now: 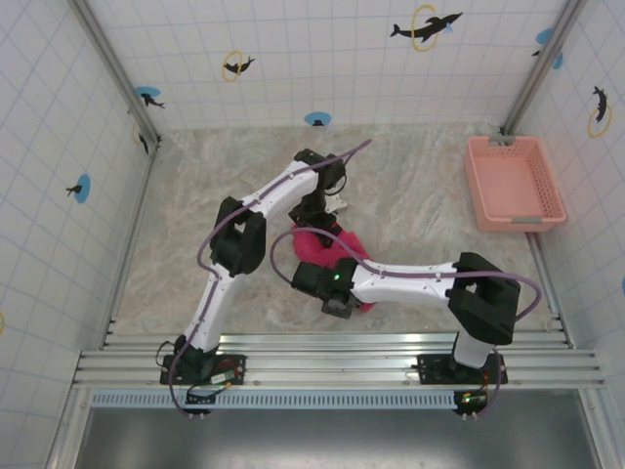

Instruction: Roll up the long pants

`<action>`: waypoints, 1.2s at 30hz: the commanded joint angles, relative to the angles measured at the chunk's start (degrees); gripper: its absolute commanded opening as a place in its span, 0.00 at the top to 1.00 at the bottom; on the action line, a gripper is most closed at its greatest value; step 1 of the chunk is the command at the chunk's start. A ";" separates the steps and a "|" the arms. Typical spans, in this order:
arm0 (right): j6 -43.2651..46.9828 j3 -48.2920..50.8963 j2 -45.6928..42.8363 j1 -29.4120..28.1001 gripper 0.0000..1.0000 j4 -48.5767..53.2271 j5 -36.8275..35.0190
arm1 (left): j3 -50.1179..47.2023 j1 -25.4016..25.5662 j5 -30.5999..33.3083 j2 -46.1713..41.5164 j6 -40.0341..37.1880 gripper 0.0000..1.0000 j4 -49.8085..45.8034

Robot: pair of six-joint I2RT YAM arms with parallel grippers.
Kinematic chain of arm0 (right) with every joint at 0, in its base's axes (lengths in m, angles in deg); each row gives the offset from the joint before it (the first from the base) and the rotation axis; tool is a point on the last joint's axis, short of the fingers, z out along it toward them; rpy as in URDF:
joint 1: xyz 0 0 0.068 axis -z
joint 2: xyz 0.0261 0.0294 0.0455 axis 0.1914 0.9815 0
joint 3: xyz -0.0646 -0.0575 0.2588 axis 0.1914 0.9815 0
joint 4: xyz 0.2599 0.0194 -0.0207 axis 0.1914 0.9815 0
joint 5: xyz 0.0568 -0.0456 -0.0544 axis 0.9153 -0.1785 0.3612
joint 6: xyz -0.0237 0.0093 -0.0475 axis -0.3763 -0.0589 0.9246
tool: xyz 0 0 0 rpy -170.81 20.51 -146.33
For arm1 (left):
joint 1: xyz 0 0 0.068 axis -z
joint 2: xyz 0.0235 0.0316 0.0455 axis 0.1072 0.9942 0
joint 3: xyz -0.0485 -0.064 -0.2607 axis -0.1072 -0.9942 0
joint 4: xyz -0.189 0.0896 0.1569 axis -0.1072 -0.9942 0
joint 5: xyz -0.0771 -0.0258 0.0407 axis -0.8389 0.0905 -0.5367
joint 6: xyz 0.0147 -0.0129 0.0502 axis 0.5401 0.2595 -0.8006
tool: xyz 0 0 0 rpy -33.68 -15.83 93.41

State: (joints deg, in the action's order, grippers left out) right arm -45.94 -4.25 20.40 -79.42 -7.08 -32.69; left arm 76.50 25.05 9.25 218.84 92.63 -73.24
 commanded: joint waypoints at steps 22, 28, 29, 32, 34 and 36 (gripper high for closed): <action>9.31 -12.51 20.26 17.98 0.39 4.53 12.38 | -6.56 -0.74 -1.17 0.56 -2.41 0.03 0.54; 10.89 -16.53 23.46 22.27 0.70 8.12 23.35 | -6.00 -2.06 -3.18 -0.55 -1.22 0.03 0.79; 10.44 -16.84 23.60 23.07 0.73 8.18 25.05 | -5.79 -3.72 -3.31 -0.92 -0.91 0.02 0.80; 10.34 -18.36 24.36 25.66 0.78 9.07 32.25 | -4.94 -6.02 -3.75 -2.04 0.27 0.02 1.12; 10.45 -18.99 24.74 27.45 0.79 9.53 37.76 | -4.21 -7.46 -3.89 -2.27 0.90 0.03 1.20; 10.39 -19.50 25.04 29.28 0.80 9.89 42.66 | -3.44 -9.44 -3.67 -4.66 1.43 0.02 1.21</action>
State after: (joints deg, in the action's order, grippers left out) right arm -30.77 -26.88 37.42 -56.01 5.75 -10.99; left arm 73.37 17.77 3.24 217.00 96.15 -61.46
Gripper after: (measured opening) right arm 0.430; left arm 0.975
